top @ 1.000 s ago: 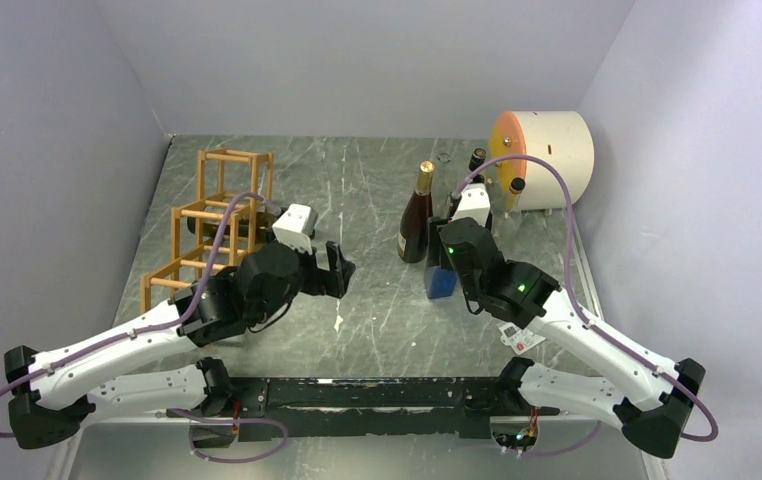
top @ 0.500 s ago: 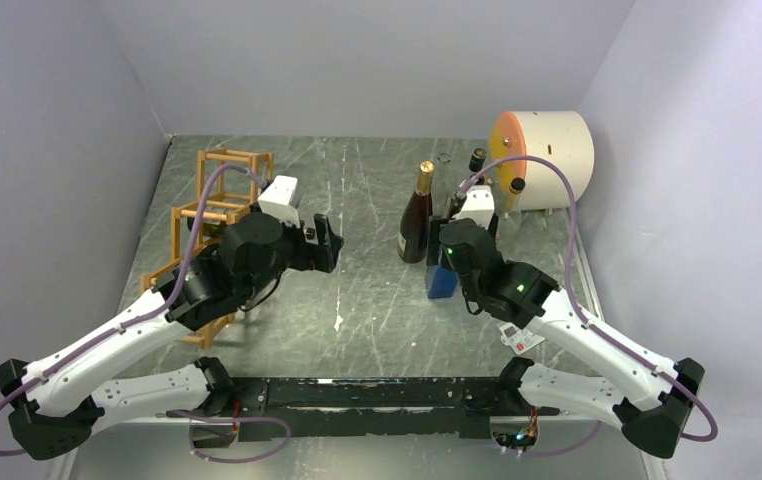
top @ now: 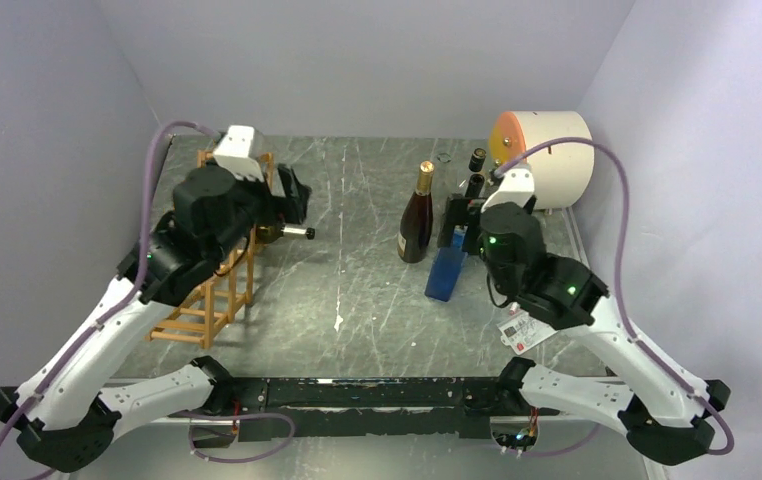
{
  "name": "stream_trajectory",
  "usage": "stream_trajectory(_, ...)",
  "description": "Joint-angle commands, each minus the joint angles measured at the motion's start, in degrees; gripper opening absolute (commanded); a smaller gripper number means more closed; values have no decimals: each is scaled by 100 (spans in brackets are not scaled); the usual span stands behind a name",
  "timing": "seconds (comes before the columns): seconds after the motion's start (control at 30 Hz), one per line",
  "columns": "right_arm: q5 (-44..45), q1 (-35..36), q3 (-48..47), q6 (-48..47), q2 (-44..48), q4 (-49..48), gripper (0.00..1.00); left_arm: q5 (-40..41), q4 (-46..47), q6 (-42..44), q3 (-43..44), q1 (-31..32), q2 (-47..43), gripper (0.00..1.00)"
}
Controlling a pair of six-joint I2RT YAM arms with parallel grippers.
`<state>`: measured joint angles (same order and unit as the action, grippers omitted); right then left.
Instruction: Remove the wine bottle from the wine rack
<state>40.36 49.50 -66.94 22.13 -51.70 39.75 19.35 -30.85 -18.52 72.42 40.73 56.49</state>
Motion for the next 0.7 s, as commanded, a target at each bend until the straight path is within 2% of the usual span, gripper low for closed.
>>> stream_trajectory(0.0, 217, -8, -945, -436, 107, 340, 100, 2, -34, 630, 901, -554, 58, 99)
stream_trajectory(0.1, 252, -10, -1858, -765, 87, 429, 100, 77, -96, 935, 1669, -788, 251, 99)
stream_trajectory(0.27, 196, -5, -3225, -1368, -87, 479, 100, 300, 48, 1406, 2727, -793, 251, 99)
stream_trajectory(0.43, 211, -7, -3459, -2073, 80, -31, 100, 523, 943, 1859, 2338, -787, -369, 99)
stream_trajectory(0.67, 403, -12, -3111, -2210, 320, -454, 100, 689, 674, 1869, 2276, -786, -510, 99)
